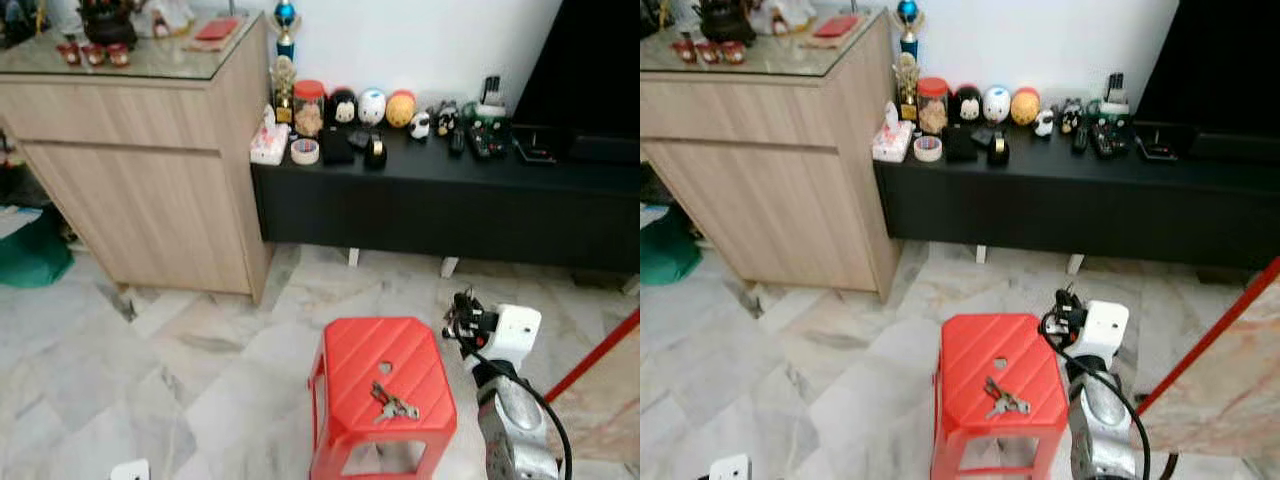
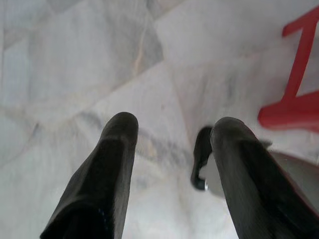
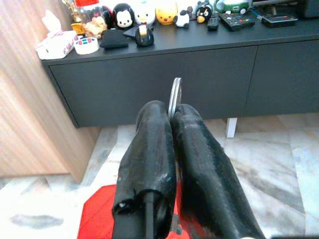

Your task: Hang keys on a hook

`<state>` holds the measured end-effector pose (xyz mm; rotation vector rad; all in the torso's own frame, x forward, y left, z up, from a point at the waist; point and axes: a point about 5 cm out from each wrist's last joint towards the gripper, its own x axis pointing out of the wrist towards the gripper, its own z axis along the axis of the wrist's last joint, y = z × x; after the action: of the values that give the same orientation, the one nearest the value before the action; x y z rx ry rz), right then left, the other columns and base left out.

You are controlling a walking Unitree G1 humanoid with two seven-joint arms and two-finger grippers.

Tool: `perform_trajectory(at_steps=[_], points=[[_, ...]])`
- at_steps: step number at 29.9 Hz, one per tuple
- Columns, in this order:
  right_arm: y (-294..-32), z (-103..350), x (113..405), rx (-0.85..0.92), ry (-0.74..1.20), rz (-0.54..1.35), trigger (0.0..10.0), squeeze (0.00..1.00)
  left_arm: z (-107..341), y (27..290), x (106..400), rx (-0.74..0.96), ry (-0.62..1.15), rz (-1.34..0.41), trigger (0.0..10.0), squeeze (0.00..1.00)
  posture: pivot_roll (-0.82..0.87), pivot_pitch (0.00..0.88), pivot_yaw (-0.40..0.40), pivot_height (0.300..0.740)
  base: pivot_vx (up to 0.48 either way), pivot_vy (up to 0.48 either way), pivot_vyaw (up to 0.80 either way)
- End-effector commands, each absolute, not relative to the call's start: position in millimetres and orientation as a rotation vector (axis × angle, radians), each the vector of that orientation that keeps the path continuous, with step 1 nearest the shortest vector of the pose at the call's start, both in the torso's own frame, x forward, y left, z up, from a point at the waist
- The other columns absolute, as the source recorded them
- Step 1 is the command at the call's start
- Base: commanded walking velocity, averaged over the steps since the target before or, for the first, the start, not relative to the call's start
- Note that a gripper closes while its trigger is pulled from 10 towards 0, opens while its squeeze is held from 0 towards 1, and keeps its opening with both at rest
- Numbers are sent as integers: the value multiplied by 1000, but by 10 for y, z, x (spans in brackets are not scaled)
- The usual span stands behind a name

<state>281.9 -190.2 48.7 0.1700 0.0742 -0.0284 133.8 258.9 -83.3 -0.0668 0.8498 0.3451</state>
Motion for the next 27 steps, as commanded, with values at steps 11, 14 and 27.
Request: perform_trajectory(at_steps=[11, 14, 27], points=[[-1876, 467, 2832, 184, 97, -45, 10000, 0, -858, 2638, 1258, -73, 895, 366, 10000, 0, 14, 0, -21, 740, -319, 0, 0], [-1860, 459, 2836, 229, 103, -64, 10000, 0, -860, 2651, 1244, -78, 899, 377, 10000, 0, 18, 0, -22, 740, -186, 0, 0], [-1867, 432, 2810, 227, 116, -78, 10000, 0, -869, 2661, 1227, -84, 917, 392, 10000, 0, 27, 0, -24, 740, 0, -136, 0]])
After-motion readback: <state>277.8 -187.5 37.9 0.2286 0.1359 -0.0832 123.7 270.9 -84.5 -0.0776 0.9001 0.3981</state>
